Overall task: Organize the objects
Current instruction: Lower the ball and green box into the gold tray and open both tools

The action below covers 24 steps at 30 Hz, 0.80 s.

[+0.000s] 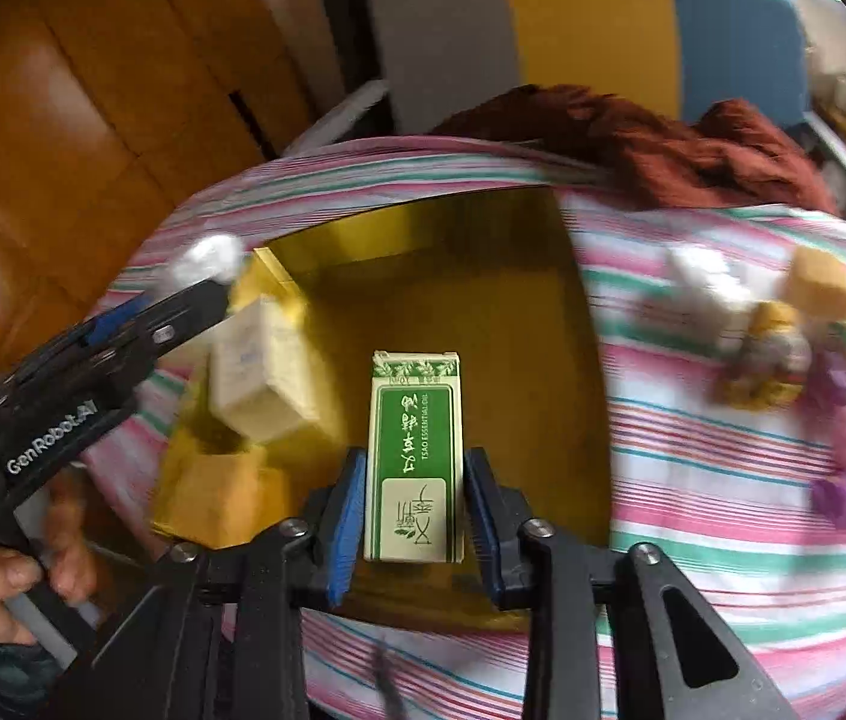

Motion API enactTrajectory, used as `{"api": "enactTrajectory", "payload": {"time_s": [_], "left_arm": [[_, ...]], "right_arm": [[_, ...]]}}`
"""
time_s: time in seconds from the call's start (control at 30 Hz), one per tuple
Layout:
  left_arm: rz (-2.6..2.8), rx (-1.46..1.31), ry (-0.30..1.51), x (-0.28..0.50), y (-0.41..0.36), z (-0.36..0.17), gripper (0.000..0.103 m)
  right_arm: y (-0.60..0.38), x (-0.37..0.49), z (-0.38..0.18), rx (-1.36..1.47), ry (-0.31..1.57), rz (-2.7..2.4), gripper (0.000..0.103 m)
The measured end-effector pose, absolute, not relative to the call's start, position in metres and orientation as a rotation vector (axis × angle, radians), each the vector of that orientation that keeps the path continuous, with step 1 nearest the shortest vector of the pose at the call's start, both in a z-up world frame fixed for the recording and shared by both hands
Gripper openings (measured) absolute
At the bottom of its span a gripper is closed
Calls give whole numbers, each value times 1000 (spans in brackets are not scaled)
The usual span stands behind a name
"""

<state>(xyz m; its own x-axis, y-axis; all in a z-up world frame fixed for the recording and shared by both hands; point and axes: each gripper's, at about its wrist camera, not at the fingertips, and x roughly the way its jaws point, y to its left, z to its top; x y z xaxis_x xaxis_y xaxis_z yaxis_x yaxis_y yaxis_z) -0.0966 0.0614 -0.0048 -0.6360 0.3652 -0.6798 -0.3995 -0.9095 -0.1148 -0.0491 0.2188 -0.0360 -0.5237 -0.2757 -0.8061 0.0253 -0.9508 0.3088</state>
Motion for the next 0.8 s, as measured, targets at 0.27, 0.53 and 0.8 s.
{"api": "enactTrajectory", "payload": {"time_s": [0.27,0.53,0.8], "left_arm": [[2700,-926,87,-89,44,15,97],[2743,-867,45,-73,38,22,102],[2772,-834,62,-58,36,25,103]], "right_arm": [[187,-42,-40,1336,-265,-2593,67],[186,-21,-21,1161,-109,-2832,67],[196,-14,-23,1155,-126,-2898,67]]}}
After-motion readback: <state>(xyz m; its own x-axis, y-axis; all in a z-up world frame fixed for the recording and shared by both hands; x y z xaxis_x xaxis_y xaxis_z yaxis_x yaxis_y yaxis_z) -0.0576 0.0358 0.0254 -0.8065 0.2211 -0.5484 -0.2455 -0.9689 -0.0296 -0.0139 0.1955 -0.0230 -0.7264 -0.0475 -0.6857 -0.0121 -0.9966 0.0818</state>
